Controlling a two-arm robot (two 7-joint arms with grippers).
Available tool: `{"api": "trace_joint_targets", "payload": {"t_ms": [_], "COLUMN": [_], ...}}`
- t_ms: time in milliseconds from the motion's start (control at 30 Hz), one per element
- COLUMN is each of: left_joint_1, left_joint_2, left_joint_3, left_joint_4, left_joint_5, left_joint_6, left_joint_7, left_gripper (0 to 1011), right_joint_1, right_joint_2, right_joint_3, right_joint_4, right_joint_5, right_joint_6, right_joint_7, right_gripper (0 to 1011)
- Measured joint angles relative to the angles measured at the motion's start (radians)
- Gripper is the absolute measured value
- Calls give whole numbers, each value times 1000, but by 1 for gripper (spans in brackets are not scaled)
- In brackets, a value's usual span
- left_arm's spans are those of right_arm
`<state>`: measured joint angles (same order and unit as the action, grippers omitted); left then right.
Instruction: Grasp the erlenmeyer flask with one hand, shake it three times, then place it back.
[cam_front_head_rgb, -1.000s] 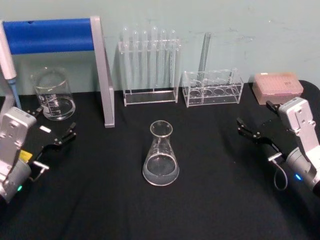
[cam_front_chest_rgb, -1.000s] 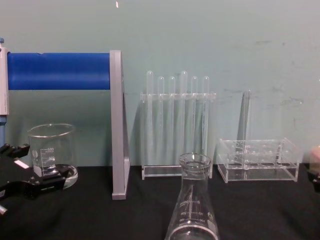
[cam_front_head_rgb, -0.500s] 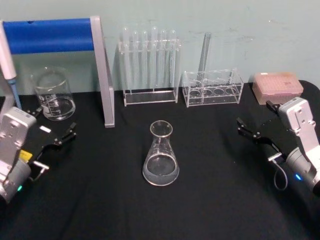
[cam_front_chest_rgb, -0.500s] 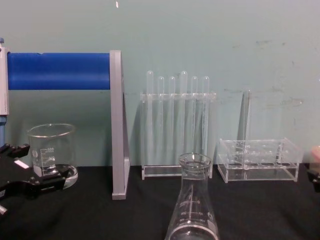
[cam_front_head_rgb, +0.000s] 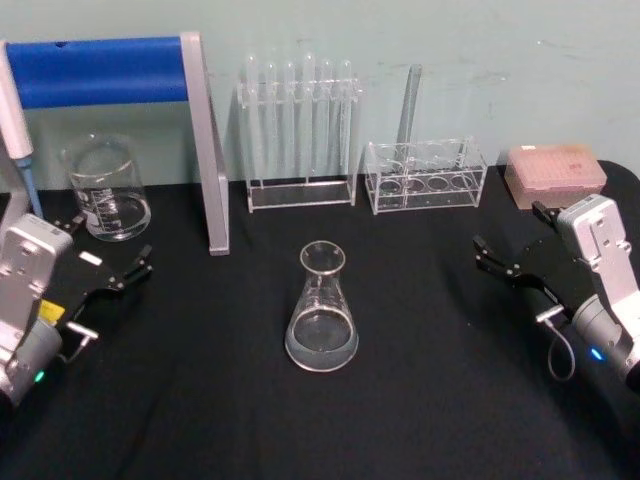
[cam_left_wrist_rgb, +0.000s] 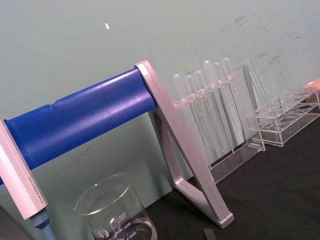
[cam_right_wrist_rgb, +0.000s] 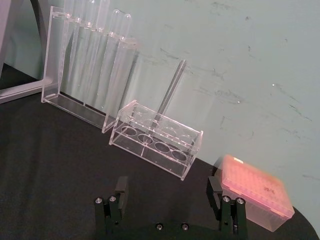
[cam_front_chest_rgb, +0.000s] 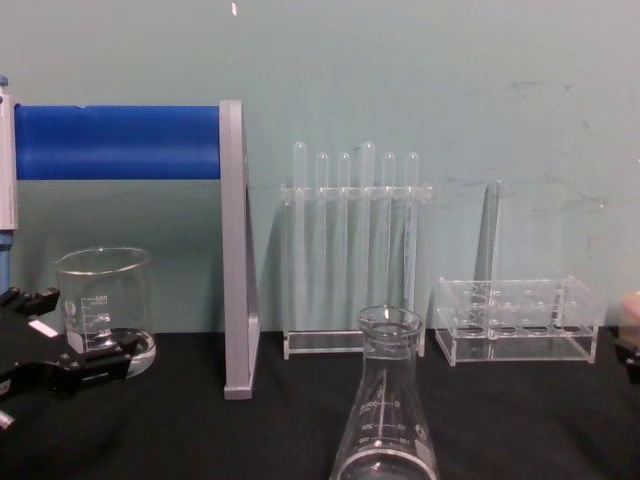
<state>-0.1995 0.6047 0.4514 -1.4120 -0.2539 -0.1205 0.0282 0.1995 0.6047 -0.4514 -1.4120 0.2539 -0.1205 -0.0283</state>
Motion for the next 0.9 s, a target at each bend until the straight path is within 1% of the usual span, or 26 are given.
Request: {"api": "trace_joint_targets", "payload": {"t_ms": [333,433,533,567,600,667,700,767,800,900], "left_joint_1": [0,0,0,0,0,0,0,0,0,0], "left_joint_2": [0,0,0,0,0,0,0,0,0,0], "left_joint_3": [0,0,0,0,0,0,0,0,0,0], "left_joint_4": [0,0,0,0,0,0,0,0,0,0], "left_joint_5": [0,0,0,0,0,0,0,0,0,0], "left_joint_6": [0,0,0,0,0,0,0,0,0,0], "left_joint_7": [0,0,0,0,0,0,0,0,0,0], "left_gripper": [1001,1001,1001,1001,1001,1001,1001,1001,1001,1001], "right_joint_1": [0,-5,-14,-19,-19,-30,-39,-47,-56,-67], "right_joint_2": [0,-3,-5,-6,-6,-6,-6,-6,-5,-5], "right_joint_3": [0,11,24,31,31,42,49,57,63,68], "right_joint_4": [0,-1,-11,-18,-18,-32,-43,-56,-68,-87], "right_joint_5": [0,13,35,50,50,78,99,121,143,172], "right_joint_6": [0,-2,-5,-7,-7,-10,-10,-10,-9,-4], "right_joint_7": [0,18,46,65,65,96,120,144,168,206], "right_gripper": [1003,1003,1003,1002,1003,1003,1003,1002,1003,1003]}}
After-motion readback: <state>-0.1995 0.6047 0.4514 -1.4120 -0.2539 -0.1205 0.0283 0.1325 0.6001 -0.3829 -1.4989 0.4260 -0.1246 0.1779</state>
